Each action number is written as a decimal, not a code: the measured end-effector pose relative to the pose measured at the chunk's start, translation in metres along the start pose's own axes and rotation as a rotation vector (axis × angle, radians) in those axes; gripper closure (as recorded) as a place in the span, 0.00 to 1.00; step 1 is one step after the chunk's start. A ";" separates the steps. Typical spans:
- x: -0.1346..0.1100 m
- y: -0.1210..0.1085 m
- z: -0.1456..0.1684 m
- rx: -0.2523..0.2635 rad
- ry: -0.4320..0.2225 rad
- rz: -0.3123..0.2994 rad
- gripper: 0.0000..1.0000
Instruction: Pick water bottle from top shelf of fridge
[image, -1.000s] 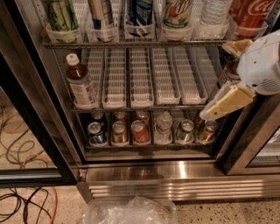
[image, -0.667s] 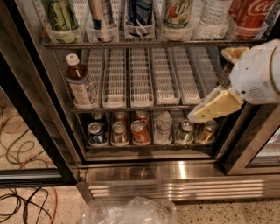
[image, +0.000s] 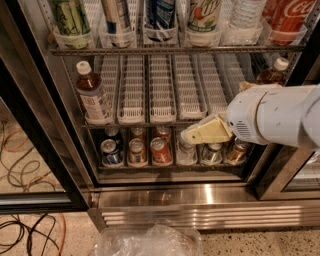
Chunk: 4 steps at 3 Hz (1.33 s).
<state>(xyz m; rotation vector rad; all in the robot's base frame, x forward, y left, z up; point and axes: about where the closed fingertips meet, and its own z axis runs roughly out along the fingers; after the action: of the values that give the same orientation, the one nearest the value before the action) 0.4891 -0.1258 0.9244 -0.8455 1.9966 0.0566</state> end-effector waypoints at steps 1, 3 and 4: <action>-0.015 -0.014 0.000 0.060 -0.058 0.077 0.00; 0.009 0.003 0.026 0.064 -0.094 0.089 0.00; 0.043 0.017 0.065 0.081 -0.143 0.070 0.00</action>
Offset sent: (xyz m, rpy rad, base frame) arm 0.0143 -0.0060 0.0140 0.0583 -0.0895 -0.0891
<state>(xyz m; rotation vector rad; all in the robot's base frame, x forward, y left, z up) 0.5133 -0.1126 0.8501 -0.7007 1.8805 0.0735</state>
